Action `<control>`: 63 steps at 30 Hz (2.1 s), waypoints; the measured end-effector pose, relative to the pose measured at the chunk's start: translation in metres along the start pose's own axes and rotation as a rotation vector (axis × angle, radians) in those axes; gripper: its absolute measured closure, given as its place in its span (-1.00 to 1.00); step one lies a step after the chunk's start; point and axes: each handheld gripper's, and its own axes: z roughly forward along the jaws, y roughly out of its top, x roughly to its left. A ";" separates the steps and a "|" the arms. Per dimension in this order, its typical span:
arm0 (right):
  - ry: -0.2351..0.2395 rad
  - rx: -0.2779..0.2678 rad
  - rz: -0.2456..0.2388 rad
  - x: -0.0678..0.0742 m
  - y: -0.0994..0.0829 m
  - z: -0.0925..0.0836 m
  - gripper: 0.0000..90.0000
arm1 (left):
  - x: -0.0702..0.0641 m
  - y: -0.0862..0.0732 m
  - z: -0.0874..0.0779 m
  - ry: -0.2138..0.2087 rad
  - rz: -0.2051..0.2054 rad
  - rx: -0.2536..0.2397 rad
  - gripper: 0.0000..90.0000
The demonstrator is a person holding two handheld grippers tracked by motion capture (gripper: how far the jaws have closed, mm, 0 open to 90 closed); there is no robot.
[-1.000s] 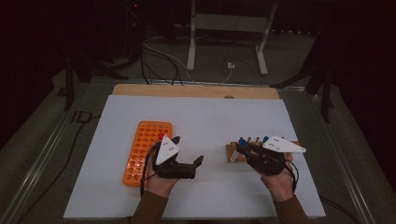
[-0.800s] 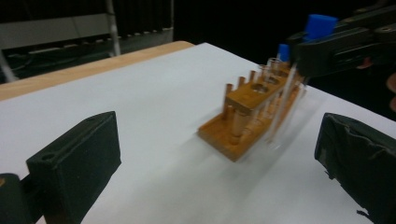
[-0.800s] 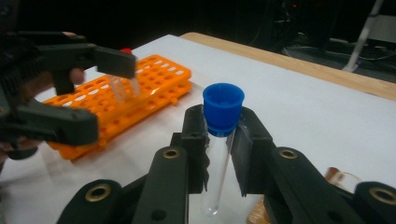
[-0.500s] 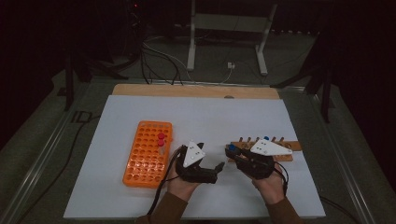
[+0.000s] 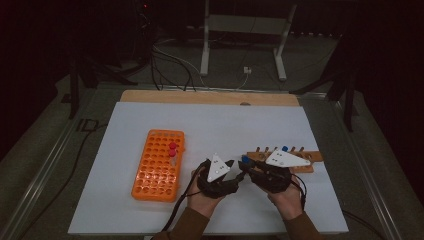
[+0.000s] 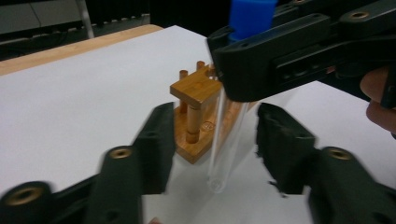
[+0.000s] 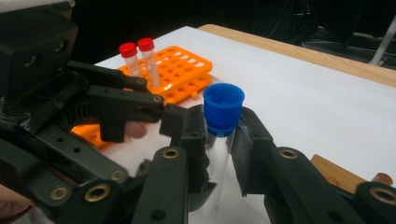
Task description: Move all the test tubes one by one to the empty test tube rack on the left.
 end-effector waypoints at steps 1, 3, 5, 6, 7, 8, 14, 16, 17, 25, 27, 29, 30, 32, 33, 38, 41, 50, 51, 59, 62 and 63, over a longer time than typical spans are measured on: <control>0.002 0.001 -0.001 0.000 0.000 0.000 0.70 | -0.001 0.000 0.000 -0.007 0.002 -0.002 0.20; 0.005 0.003 -0.004 0.001 0.000 0.001 0.70 | -0.003 0.000 0.001 -0.010 0.011 -0.003 0.31; 0.007 0.004 -0.003 0.001 -0.001 0.001 0.70 | -0.004 0.000 0.001 -0.013 0.017 -0.001 0.42; 0.009 0.005 -0.001 0.001 -0.001 0.001 0.70 | -0.005 0.000 0.001 -0.012 0.022 0.000 0.47; 0.010 0.005 -0.001 0.001 -0.001 0.001 0.70 | -0.005 0.000 0.002 -0.012 0.024 -0.002 0.54; 0.011 0.005 -0.001 0.001 -0.001 0.001 0.70 | -0.005 0.000 0.001 -0.013 0.025 -0.006 0.60; 0.016 0.005 -0.002 0.001 0.000 0.001 0.70 | -0.006 0.000 0.001 0.001 0.048 -0.006 0.72; 0.017 0.005 -0.002 0.001 0.000 0.001 0.69 | -0.007 0.000 0.000 0.003 0.050 -0.007 0.72; 0.019 0.003 -0.003 0.001 0.000 0.001 0.68 | -0.006 0.000 0.000 0.003 0.049 -0.008 0.72; 0.043 -0.054 0.043 -0.007 0.002 -0.005 -0.03 | -0.001 -0.001 -0.002 0.016 0.042 0.004 0.72; 0.039 -0.058 0.056 -0.009 0.002 -0.006 -0.25 | 0.001 -0.002 -0.003 0.024 0.035 0.005 0.72; 0.026 -0.062 0.055 -0.010 0.002 -0.007 -0.40 | 0.003 -0.002 -0.005 0.031 0.030 0.005 0.72; 0.017 -0.060 0.054 -0.010 0.002 -0.007 -0.48 | 0.005 -0.003 -0.007 0.034 0.025 0.003 0.72; 0.001 -0.058 0.060 -0.011 0.002 -0.007 -0.61 | 0.008 -0.003 -0.009 0.037 0.019 0.004 0.72; -0.004 -0.057 0.062 -0.011 0.002 -0.007 -0.65 | 0.009 -0.003 -0.010 0.040 0.017 0.001 0.72; -0.019 -0.043 0.061 -0.014 0.001 -0.005 -0.80 | 0.014 -0.004 -0.018 0.050 0.013 0.000 0.72; -0.029 -0.033 0.063 -0.016 0.000 -0.004 -0.92 | 0.018 -0.004 -0.024 0.060 0.007 -0.009 0.72; -0.067 -0.030 0.075 -0.022 -0.003 -0.005 -1.00 | 0.030 -0.007 -0.041 0.087 -0.007 -0.015 0.72; -0.072 -0.030 0.074 -0.022 -0.003 -0.005 -1.00 | 0.031 -0.008 -0.042 0.090 -0.007 -0.013 0.72; -0.087 -0.033 0.075 -0.023 -0.003 -0.006 -1.00 | 0.042 -0.011 -0.055 0.117 -0.015 -0.021 0.72; -0.091 -0.039 0.076 -0.023 -0.003 -0.007 -1.00 | 0.047 -0.012 -0.061 0.130 -0.020 -0.025 0.72; -0.091 -0.039 0.077 -0.023 -0.004 -0.007 -1.00 | 0.049 -0.012 -0.063 0.132 -0.021 -0.029 0.72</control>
